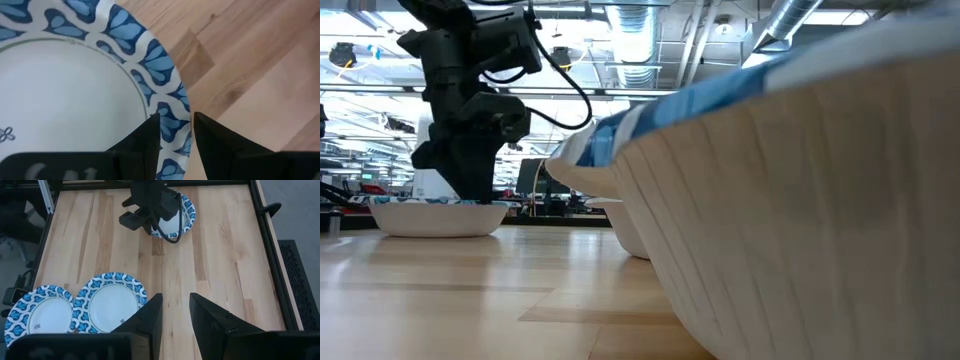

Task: Nest bowls inside each other
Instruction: Stack the blue patterned bowl on the blue patterned bowl

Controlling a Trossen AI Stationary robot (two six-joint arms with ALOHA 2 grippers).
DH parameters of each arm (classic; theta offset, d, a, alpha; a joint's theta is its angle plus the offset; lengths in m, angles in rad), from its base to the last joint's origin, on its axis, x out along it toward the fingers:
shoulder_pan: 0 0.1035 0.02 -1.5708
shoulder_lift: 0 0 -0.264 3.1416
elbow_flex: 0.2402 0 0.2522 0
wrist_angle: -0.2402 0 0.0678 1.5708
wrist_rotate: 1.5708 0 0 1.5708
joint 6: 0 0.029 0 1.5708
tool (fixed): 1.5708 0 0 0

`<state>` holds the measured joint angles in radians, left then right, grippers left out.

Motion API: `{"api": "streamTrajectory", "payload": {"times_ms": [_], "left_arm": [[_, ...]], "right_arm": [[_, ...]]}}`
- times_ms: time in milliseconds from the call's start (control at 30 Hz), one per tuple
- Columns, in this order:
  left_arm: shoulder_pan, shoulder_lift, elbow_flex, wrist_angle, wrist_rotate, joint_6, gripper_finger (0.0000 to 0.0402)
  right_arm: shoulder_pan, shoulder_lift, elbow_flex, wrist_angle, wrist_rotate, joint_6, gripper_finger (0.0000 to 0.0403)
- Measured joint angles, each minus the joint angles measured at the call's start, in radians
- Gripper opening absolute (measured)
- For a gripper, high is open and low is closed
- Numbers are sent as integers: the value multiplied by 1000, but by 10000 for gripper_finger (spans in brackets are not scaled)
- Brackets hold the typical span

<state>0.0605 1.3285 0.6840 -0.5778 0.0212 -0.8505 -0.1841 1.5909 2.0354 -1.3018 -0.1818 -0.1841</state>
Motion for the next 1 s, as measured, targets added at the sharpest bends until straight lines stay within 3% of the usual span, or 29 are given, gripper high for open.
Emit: {"api": "streamTrajectory", "payload": {"times_ms": [433, 767, 900, 1000], "left_arm": [[0, 0, -1, 57, 17, -6, 109], [0, 3, -1, 55, 0, 74, 109], [0, 55, -1, 72, 11, 53, 109], [0, 131, -1, 121, 80, 66, 109]], "right_arm": [[0, 0, 0, 0, 0, 0, 118], [0, -19, 0, -2, 0, -23, 118], [0, -36, 0, -3, 0, -29, 118], [0, -45, -1, -2, -2, -34, 118]]}}
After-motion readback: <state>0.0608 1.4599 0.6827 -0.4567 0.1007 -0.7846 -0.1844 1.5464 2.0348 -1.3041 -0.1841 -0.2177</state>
